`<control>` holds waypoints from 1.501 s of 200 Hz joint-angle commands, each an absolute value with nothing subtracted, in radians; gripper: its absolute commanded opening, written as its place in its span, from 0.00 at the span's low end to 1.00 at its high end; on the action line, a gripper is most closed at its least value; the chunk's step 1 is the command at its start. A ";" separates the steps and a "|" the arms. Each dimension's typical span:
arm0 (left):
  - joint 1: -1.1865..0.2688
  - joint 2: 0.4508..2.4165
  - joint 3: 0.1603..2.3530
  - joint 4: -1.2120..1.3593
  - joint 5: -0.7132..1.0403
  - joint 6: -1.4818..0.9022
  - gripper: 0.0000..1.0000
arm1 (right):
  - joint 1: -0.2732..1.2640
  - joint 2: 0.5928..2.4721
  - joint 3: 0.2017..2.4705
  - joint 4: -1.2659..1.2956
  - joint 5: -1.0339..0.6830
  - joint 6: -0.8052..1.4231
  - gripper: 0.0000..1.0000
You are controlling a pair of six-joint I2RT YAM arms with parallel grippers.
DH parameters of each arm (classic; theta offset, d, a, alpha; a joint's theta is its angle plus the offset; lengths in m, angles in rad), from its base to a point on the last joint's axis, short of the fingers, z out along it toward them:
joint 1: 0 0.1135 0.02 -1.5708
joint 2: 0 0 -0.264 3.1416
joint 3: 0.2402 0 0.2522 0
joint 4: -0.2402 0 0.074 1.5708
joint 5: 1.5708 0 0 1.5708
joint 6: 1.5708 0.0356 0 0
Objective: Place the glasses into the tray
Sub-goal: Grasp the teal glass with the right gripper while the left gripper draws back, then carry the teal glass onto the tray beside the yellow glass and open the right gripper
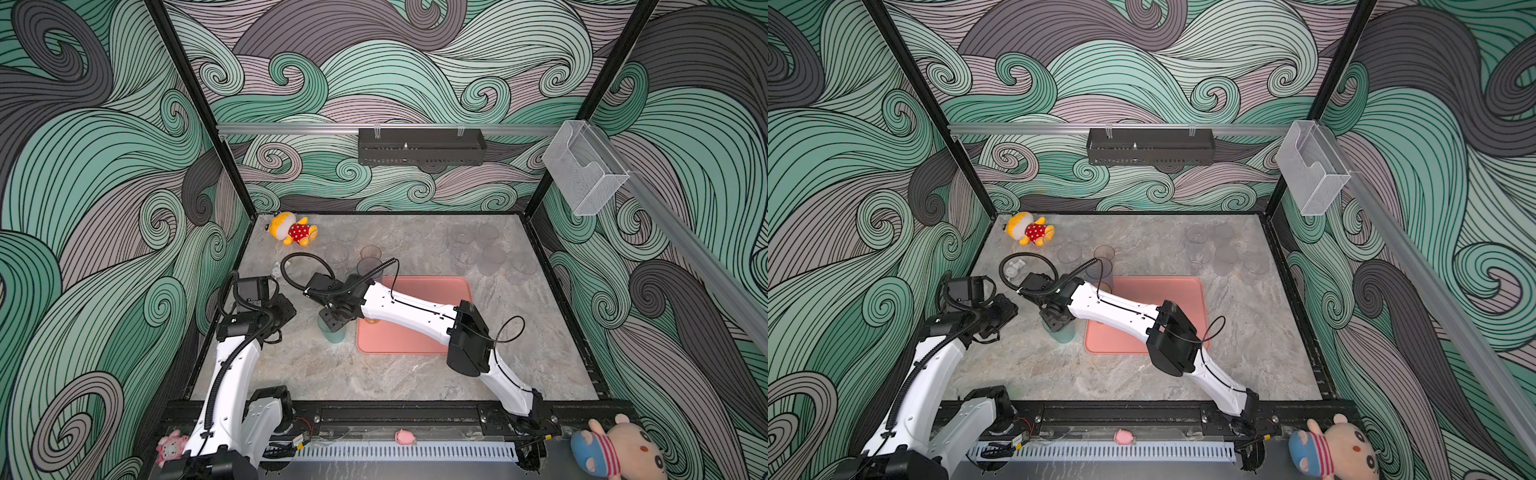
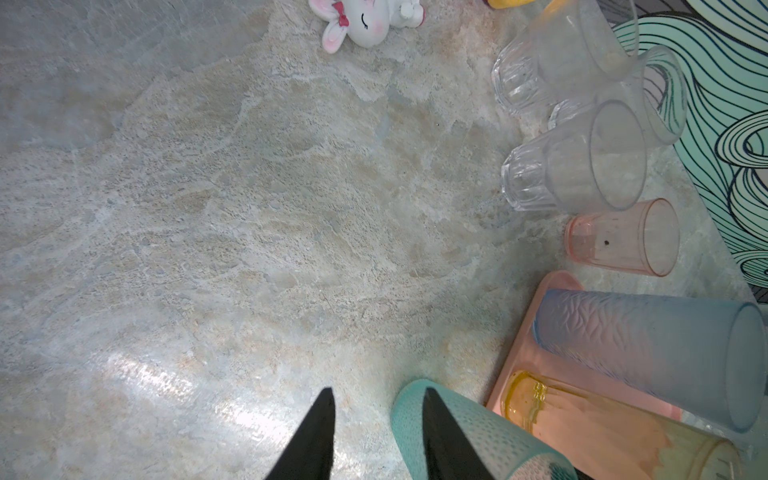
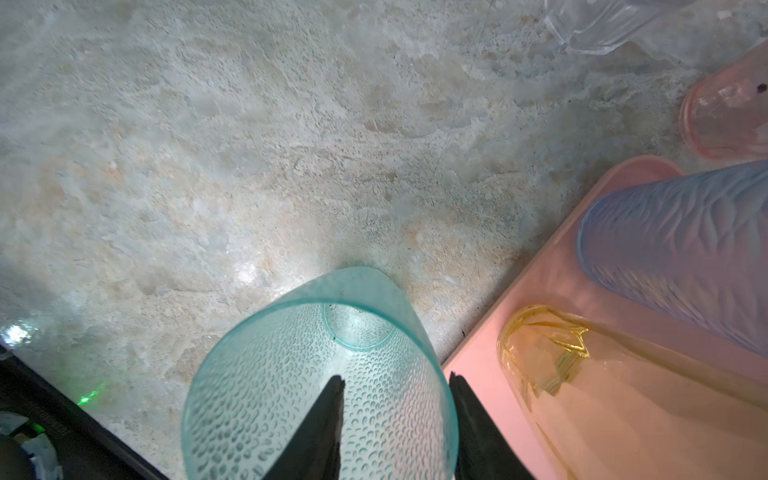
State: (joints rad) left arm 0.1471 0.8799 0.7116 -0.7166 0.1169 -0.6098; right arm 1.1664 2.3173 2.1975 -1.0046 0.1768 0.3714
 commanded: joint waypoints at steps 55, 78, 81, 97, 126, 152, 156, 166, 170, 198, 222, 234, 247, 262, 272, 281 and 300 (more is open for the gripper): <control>0.156 0.864 0.707 -0.709 0.111 -0.597 0.38 | 1.163 2.320 2.202 -1.014 0.180 0.365 0.13; 0.156 0.857 0.709 -0.713 0.096 -0.599 0.38 | 1.168 2.292 2.200 -1.012 0.174 0.364 0.07; 0.156 0.855 0.709 -0.715 0.093 -0.598 0.38 | 1.171 2.285 2.200 -1.011 0.172 0.365 0.06; 0.156 0.849 0.709 -0.718 0.083 -0.599 0.38 | 1.182 2.239 2.200 -1.013 0.164 0.359 0.04; 0.156 0.845 0.709 -0.722 0.072 -0.599 0.38 | 1.193 2.123 2.152 -1.027 0.117 0.360 0.03; 0.156 0.846 0.708 -0.720 0.070 -0.597 0.38 | 1.192 1.973 1.993 -1.030 0.125 0.359 0.03; 0.155 0.846 0.708 -0.719 0.069 -0.597 0.37 | 1.192 1.948 1.961 -1.031 0.130 0.357 0.03; 0.155 0.845 0.707 -0.719 0.070 -0.593 0.38 | 1.192 1.887 1.883 -1.032 0.152 0.356 0.03; 0.155 0.846 0.706 -0.718 0.075 -0.589 0.38 | 1.192 1.863 1.851 -1.031 0.162 0.357 0.03; 0.153 0.845 0.704 -0.706 0.116 -0.559 0.38 | 1.190 1.739 1.667 -1.031 0.202 0.382 0.03; 0.122 0.845 0.702 -0.714 0.129 -0.591 0.38 | 1.175 1.702 1.567 -1.017 0.248 0.414 0.03; 0.068 0.831 0.689 -0.690 0.116 -0.627 0.38 | 1.152 1.696 1.527 -0.988 0.247 0.433 0.03; -0.022 0.812 0.675 -0.664 0.057 -0.660 0.38 | 1.124 1.694 1.491 -0.947 0.220 0.452 0.03; -0.134 0.793 0.654 -0.640 -0.032 -0.674 0.38 | 1.111 1.696 1.467 -0.909 0.222 0.464 0.02; -0.176 0.790 0.635 -0.630 -0.063 -0.680 0.38 | 1.109 1.704 1.462 -0.899 0.234 0.467 0.02; -0.186 0.794 0.621 -0.622 -0.065 -0.681 0.38 | 1.105 1.714 1.465 -0.899 0.242 0.472 0.02; -0.187 0.806 0.594 -0.602 -0.056 -0.668 0.39 | 1.095 1.743 1.467 -0.891 0.249 0.475 0.02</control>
State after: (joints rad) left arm -0.1772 0.8009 0.6189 -0.6411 0.0025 -0.6544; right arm 1.0988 1.7096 1.4582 -0.9367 0.2195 0.4469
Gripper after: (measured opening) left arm 0.384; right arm 0.061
